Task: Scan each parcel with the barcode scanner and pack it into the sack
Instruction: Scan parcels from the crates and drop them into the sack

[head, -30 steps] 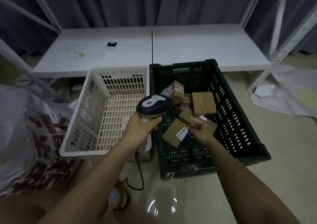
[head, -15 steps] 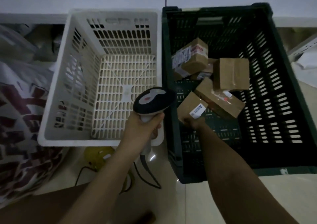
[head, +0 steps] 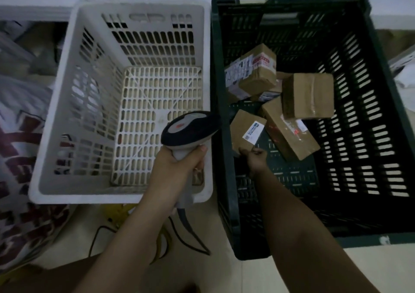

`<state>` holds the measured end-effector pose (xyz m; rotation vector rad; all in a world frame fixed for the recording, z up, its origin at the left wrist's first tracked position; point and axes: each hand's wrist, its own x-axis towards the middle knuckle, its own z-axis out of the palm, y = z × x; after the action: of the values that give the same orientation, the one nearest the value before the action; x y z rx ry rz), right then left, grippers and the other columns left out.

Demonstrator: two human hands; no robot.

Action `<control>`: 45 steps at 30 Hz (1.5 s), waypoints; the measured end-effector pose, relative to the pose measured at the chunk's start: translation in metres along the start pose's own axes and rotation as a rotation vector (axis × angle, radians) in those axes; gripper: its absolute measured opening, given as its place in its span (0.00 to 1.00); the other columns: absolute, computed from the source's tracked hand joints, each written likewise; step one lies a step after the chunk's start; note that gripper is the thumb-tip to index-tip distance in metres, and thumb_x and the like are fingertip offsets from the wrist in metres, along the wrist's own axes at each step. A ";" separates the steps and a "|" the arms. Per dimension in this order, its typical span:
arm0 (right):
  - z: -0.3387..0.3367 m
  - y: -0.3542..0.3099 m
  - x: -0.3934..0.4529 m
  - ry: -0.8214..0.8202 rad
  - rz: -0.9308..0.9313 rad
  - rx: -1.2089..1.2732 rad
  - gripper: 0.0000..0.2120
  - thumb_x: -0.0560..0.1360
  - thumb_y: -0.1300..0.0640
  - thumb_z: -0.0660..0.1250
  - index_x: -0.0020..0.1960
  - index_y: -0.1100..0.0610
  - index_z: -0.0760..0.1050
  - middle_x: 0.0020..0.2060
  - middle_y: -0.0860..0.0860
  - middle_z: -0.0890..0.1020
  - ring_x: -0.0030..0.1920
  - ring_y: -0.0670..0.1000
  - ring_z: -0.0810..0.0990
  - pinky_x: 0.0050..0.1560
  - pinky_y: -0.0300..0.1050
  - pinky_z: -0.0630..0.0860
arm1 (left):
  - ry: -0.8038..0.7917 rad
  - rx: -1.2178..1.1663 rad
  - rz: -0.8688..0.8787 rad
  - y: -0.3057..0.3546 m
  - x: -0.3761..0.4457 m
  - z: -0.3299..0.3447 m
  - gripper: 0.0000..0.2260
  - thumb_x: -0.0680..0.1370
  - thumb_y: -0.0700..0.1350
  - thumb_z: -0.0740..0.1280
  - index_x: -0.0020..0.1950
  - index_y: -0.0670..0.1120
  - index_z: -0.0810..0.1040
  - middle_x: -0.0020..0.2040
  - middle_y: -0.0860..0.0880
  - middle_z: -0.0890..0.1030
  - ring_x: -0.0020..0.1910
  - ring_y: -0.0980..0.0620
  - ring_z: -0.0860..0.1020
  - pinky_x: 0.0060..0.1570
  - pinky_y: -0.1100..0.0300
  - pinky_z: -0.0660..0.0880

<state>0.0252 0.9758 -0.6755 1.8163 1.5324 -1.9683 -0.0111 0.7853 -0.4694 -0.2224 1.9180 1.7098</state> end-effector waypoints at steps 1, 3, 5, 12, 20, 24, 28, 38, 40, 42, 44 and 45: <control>-0.001 -0.003 -0.004 0.009 -0.033 0.020 0.18 0.74 0.68 0.68 0.48 0.54 0.60 0.59 0.62 0.72 0.57 0.60 0.75 0.54 0.53 0.73 | -0.004 -0.001 0.003 0.000 0.000 0.001 0.09 0.77 0.37 0.68 0.37 0.46 0.77 0.27 0.51 0.78 0.27 0.56 0.76 0.32 0.64 0.75; -0.005 -0.011 -0.010 0.020 -0.115 0.069 0.17 0.74 0.70 0.68 0.47 0.55 0.62 0.60 0.65 0.73 0.59 0.62 0.75 0.55 0.52 0.74 | 0.006 -0.017 -0.006 0.000 0.000 0.003 0.08 0.76 0.37 0.68 0.39 0.47 0.77 0.27 0.52 0.79 0.27 0.57 0.77 0.31 0.64 0.76; -0.014 -0.026 -0.025 0.039 -0.197 0.064 0.15 0.74 0.70 0.68 0.43 0.53 0.66 0.56 0.63 0.76 0.58 0.61 0.76 0.53 0.51 0.76 | 0.030 -0.053 -0.015 0.000 -0.002 0.008 0.06 0.76 0.38 0.68 0.43 0.49 0.78 0.27 0.54 0.80 0.28 0.58 0.77 0.30 0.66 0.76; -0.054 -0.088 -0.110 0.183 -0.646 -0.157 0.23 0.71 0.61 0.74 0.63 0.54 0.72 0.45 0.48 0.76 0.47 0.48 0.77 0.47 0.42 0.76 | 0.033 -0.029 -0.021 0.003 -0.013 0.013 0.04 0.76 0.40 0.70 0.41 0.43 0.79 0.31 0.48 0.80 0.28 0.58 0.78 0.31 0.68 0.76; -0.070 -0.066 -0.203 0.227 -1.150 -0.304 0.22 0.69 0.66 0.74 0.61 0.55 0.75 0.56 0.48 0.78 0.59 0.50 0.76 0.61 0.49 0.74 | 0.081 -0.102 0.029 0.016 -0.048 0.000 0.07 0.76 0.39 0.69 0.40 0.48 0.77 0.28 0.54 0.80 0.28 0.59 0.78 0.34 0.63 0.77; -0.077 -0.062 -0.225 0.188 -1.278 -0.403 0.24 0.68 0.71 0.72 0.62 0.58 0.75 0.57 0.46 0.75 0.59 0.49 0.74 0.62 0.45 0.72 | 0.070 -0.054 0.090 0.017 -0.072 -0.019 0.05 0.75 0.41 0.71 0.50 0.46 0.80 0.37 0.50 0.82 0.37 0.55 0.80 0.44 0.56 0.78; -0.077 -0.066 -0.237 0.117 -1.372 -0.508 0.25 0.68 0.70 0.70 0.63 0.59 0.74 0.60 0.52 0.76 0.63 0.52 0.73 0.65 0.40 0.68 | 0.084 -0.017 0.103 0.015 -0.095 -0.037 0.06 0.75 0.41 0.71 0.50 0.48 0.79 0.39 0.47 0.82 0.39 0.50 0.80 0.47 0.51 0.79; -0.078 -0.077 -0.251 0.118 -1.442 -0.592 0.25 0.67 0.70 0.71 0.62 0.58 0.75 0.60 0.52 0.78 0.63 0.54 0.73 0.66 0.40 0.63 | 0.019 0.065 0.272 0.030 -0.124 -0.051 0.10 0.74 0.41 0.72 0.54 0.43 0.79 0.36 0.50 0.81 0.36 0.54 0.79 0.40 0.59 0.77; -0.078 -0.078 -0.256 0.112 -1.455 -0.592 0.25 0.66 0.70 0.72 0.62 0.58 0.75 0.59 0.52 0.78 0.62 0.53 0.73 0.65 0.39 0.64 | -0.008 0.080 0.299 0.032 -0.130 -0.048 0.12 0.74 0.40 0.72 0.56 0.45 0.77 0.39 0.53 0.80 0.37 0.58 0.78 0.38 0.67 0.76; -0.079 -0.079 -0.259 0.116 -1.460 -0.591 0.24 0.66 0.70 0.72 0.61 0.58 0.75 0.58 0.52 0.78 0.62 0.51 0.72 0.64 0.31 0.61 | -0.026 0.086 0.322 0.032 -0.135 -0.044 0.13 0.74 0.39 0.72 0.57 0.48 0.77 0.42 0.52 0.81 0.38 0.59 0.78 0.35 0.70 0.74; -0.079 -0.080 -0.262 0.119 -1.454 -0.591 0.24 0.66 0.69 0.72 0.61 0.58 0.75 0.58 0.52 0.78 0.62 0.51 0.72 0.63 0.25 0.57 | -0.036 0.093 0.325 0.032 -0.138 -0.042 0.11 0.74 0.38 0.71 0.53 0.51 0.77 0.41 0.52 0.82 0.34 0.62 0.78 0.33 0.71 0.74; -0.079 -0.080 -0.263 0.120 -1.449 -0.592 0.24 0.67 0.69 0.72 0.61 0.58 0.75 0.58 0.51 0.78 0.62 0.51 0.72 0.62 0.24 0.56 | -0.041 0.102 0.322 0.032 -0.139 -0.041 0.10 0.74 0.38 0.71 0.50 0.52 0.77 0.39 0.52 0.81 0.32 0.64 0.78 0.32 0.71 0.73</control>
<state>0.1132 0.9243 -0.4085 0.4557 3.4618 -1.1655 0.0775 0.7188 -0.3705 0.1690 2.0904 1.7923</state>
